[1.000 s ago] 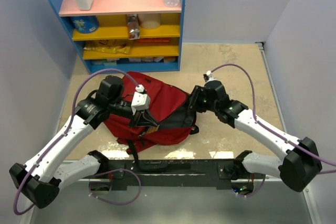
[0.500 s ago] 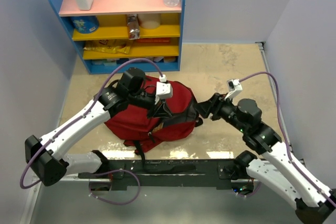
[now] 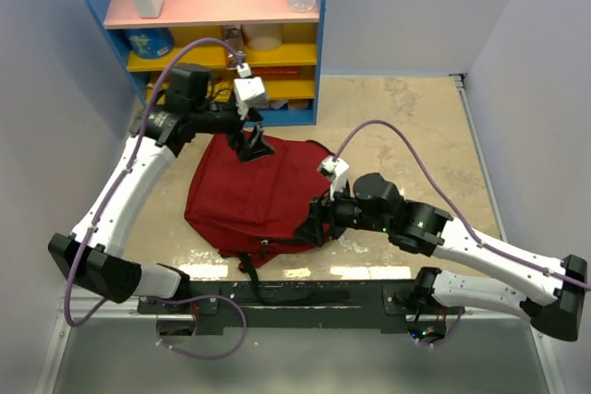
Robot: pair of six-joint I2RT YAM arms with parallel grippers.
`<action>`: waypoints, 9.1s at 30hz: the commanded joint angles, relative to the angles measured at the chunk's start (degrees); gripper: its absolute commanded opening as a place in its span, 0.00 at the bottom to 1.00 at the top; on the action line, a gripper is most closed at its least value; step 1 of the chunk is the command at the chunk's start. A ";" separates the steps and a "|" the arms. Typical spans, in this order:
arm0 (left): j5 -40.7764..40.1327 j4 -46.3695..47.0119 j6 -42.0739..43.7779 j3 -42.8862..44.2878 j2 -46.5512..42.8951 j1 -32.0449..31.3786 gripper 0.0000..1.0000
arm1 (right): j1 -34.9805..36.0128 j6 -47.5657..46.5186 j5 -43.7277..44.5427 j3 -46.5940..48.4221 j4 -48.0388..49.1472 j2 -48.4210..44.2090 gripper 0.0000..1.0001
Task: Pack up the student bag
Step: Place the book in the student bag, then zip the student bag at the center of the board.
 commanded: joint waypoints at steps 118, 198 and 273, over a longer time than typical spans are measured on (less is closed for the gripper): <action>-7.21 11.63 19.53 -45.87 -17.23 -15.74 0.47 | -0.52 31.59 7.69 2.34 -13.33 7.69 0.00; -3.61 2.41 18.72 -2.11 17.74 -34.81 0.88 | -18.62 29.40 32.56 2.00 -32.49 -25.69 0.39; -14.94 26.05 -10.01 15.31 30.23 -27.43 0.00 | -8.60 20.51 37.03 -15.61 18.41 1.34 0.66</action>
